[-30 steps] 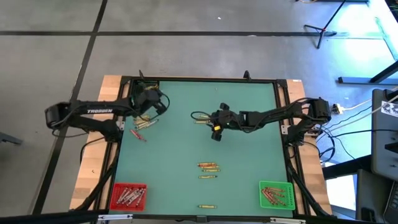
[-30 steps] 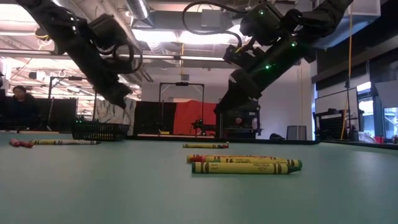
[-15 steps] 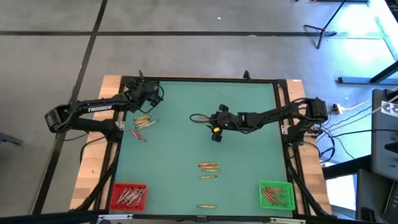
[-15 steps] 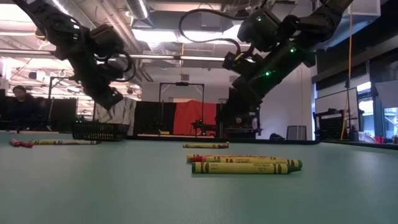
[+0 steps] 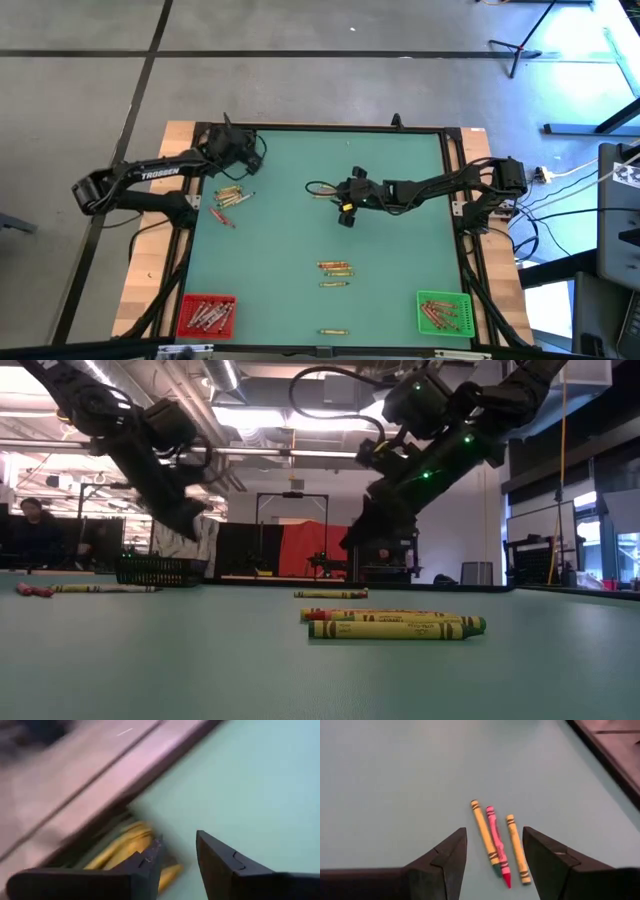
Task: Sort crayons
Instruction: Put the green crayon into the black bin
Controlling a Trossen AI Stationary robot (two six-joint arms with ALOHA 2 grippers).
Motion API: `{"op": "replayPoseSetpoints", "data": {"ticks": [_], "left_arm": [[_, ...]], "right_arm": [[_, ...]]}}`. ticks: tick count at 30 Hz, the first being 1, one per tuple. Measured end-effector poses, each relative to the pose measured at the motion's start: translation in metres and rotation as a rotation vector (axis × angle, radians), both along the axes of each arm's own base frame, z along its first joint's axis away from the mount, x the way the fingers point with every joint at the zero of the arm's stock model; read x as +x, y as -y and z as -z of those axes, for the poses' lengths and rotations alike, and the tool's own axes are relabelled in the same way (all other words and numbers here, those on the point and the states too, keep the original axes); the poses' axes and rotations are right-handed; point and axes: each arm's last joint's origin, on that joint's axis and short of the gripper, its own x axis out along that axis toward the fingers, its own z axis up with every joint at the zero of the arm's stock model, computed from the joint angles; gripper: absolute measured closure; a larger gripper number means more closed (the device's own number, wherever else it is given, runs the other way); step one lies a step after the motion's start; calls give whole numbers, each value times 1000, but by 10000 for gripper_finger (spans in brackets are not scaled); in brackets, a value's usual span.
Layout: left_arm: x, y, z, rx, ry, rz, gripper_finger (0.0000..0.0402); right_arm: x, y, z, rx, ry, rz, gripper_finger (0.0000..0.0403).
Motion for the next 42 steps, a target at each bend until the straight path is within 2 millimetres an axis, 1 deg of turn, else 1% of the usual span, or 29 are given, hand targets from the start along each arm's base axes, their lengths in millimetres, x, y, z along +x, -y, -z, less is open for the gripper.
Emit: {"op": "replayPoseSetpoints", "data": {"ticks": [5,7,9,12,17,21,25,29,35,38,42], "left_arm": [[22,17,0,-65,272,372,301],[30,25,3,-75,343,478,301],[39,31,5,-79,383,533,301],[51,38,10,-89,411,569,301],[69,49,27,-117,429,624,301],[82,54,38,-99,465,677,301],[93,58,43,-58,542,736,301],[97,61,47,-44,566,756,301],[100,70,47,-37,556,802,301],[101,74,47,-36,553,814,301],[102,78,47,-40,552,826,301]], "right_arm": [[2,6,-3,-33,31,14,212],[1,12,-3,-35,28,33,212],[0,19,-3,-36,25,52,212],[-2,29,-3,-39,21,78,212],[-5,49,-2,10,24,78,212],[-9,56,1,88,7,25,212],[-10,62,1,112,16,49,212],[-11,62,2,116,3,52,212],[-13,61,5,126,-43,53,212],[-12,61,10,127,-55,51,212],[-10,61,21,137,-80,48,212]]}}
